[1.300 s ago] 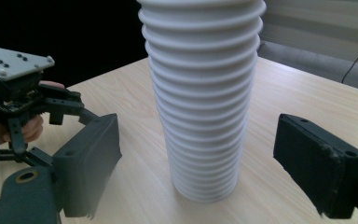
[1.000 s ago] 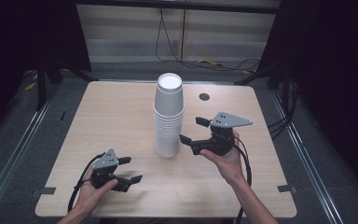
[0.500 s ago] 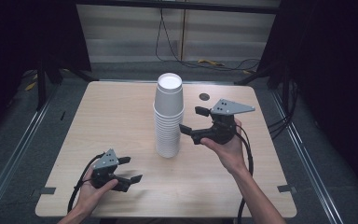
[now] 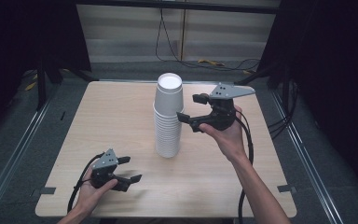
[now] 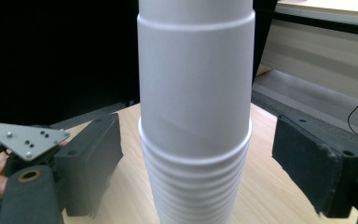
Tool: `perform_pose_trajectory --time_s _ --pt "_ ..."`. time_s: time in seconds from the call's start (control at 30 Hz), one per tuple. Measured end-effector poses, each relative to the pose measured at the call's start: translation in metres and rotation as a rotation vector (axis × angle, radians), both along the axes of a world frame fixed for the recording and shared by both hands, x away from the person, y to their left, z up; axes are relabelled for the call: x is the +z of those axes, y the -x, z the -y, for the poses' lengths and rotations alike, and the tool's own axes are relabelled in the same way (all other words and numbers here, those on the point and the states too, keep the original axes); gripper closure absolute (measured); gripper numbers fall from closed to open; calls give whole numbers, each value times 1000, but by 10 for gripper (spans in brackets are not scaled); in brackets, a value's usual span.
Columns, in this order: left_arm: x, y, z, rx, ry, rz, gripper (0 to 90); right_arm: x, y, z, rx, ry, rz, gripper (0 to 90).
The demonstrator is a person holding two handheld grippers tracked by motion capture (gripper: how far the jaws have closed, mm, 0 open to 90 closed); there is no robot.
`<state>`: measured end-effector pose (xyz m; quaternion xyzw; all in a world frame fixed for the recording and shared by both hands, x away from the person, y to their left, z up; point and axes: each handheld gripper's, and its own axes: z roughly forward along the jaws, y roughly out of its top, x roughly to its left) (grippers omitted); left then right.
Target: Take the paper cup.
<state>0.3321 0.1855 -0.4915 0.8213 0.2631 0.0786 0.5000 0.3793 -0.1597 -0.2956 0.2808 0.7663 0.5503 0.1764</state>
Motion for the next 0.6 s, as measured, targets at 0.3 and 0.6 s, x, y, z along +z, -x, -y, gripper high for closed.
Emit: perform_pose_trajectory --time_s 0.3,0.6 --pt "0 0 0 -2 2 1 163 12 -15 -17 31 27 -12 153" --pt "0 0 0 -15 2 -1 163 23 -30 -33 39 75 -35 137"
